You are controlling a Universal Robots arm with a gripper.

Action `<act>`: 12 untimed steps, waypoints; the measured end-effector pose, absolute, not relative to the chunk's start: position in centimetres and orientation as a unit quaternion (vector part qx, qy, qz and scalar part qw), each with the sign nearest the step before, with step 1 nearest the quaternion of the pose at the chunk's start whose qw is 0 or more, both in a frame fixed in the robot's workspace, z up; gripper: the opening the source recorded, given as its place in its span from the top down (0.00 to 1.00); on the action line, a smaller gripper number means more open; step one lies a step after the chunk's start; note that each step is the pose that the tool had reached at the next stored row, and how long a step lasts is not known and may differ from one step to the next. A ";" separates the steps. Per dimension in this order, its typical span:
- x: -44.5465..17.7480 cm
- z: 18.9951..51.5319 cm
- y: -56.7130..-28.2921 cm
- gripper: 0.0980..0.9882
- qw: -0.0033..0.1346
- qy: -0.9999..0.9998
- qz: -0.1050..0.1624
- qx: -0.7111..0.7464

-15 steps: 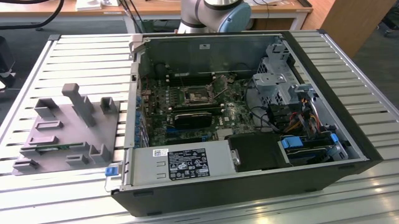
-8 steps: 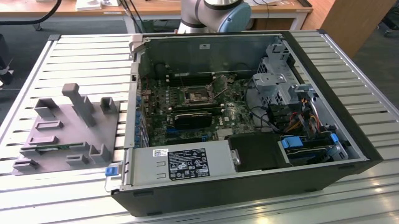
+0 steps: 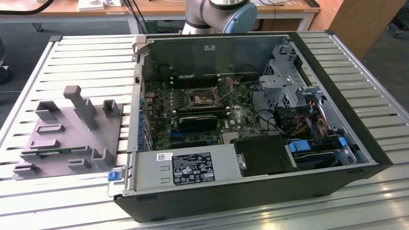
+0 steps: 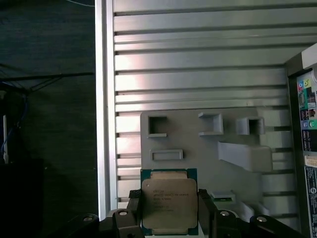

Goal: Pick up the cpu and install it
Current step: 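Pick up the cpu and move it towards the insertion slot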

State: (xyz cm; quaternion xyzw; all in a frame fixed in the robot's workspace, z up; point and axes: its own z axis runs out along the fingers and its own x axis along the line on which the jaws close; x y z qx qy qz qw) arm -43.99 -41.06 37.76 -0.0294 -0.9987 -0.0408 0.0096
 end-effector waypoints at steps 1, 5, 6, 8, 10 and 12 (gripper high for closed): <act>-44.0 37.9 -41.1 0.50 0.010 -0.999 -0.041 -0.029; -44.0 38.5 -41.1 0.50 0.010 -0.999 -0.041 -0.029; -44.0 38.6 -41.1 0.50 0.010 -0.999 -0.041 -0.029; -44.0 38.9 -41.1 0.50 0.010 -0.999 -0.041 -0.029; -44.0 39.2 -41.0 0.50 0.009 -0.999 -0.041 -0.029; -44.0 39.7 -41.0 0.50 0.010 -0.999 -0.041 -0.029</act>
